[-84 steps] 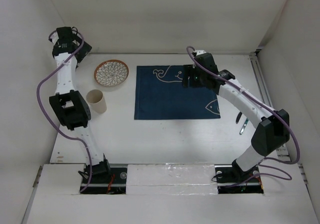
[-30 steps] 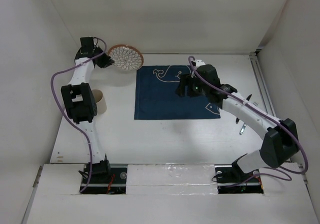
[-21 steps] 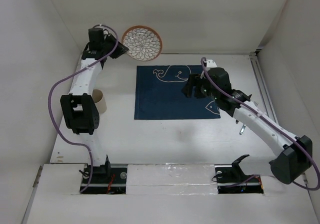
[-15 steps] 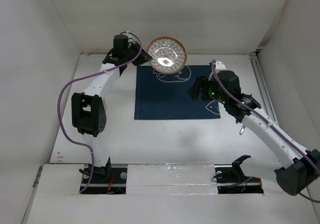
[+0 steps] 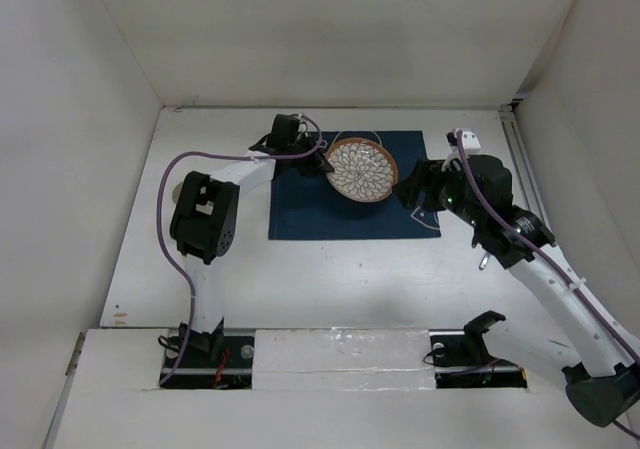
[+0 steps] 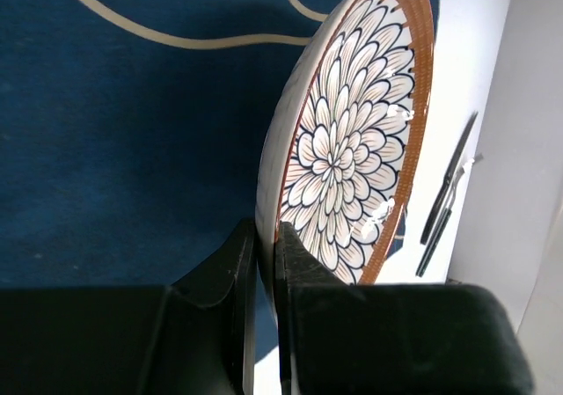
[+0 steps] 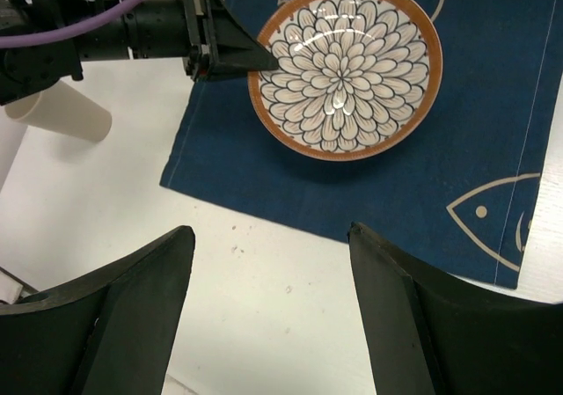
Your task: Set the dinner table for one person
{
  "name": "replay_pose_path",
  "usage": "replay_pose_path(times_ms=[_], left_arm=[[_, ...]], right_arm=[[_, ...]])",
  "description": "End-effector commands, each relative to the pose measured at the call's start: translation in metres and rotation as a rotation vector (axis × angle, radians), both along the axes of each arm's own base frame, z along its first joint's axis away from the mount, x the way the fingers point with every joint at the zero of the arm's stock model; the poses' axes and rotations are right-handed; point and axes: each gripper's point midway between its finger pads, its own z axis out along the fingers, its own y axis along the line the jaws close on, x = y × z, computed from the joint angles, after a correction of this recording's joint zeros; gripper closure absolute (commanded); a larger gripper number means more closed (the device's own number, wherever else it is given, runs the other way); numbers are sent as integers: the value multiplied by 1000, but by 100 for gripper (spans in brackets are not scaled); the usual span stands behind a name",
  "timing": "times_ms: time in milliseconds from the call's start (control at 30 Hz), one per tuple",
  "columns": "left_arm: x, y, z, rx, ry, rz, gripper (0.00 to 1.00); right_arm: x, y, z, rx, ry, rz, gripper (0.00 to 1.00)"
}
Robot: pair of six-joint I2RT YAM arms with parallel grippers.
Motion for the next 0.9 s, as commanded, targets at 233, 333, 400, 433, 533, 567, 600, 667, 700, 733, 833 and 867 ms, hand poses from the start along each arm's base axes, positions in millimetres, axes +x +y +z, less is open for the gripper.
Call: replay_pose_path(times_ms=[233,333,400,433,533,567,600,667,700,733,833,867], left_arm=[[20,-21,57,-193,-180,-57,100],[18,-22,43,-187,-151,-63,100],[18,-22,38,-184,-142,-63,100],[18,-22,38,-184,-142,-63,100],[18,-21,34,-181,-129,-50,100],[19,-20,33,-176,-131,-43,100],[18,-19,31,-172,-120,-42,100],[19,-15,25,-146,-102,-15,96],[21,-14,24,-135,-111,-8,88],[19,-11,25,-125,-107,2,80],[17,-5,27,-95,-115,15,53],[15,-3,22,-80,-93,24,39]], right_arm=[[4,0,-11,-26,18,7,23],[4,0,-11,-26,18,7,23],[5,1,-9,-22,10,7,23],[5,1,-9,-22,10,7,23],[4,2,-8,-19,11,16,23],[4,2,-8,-19,11,16,23],[4,2,-8,-19,11,16,23],[4,2,-8,-19,11,16,23],[4,2,-8,-19,11,16,23],[4,2,-8,-19,11,16,23],[4,4,-11,-20,21,24,23],[5,5,-9,-16,13,24,23]])
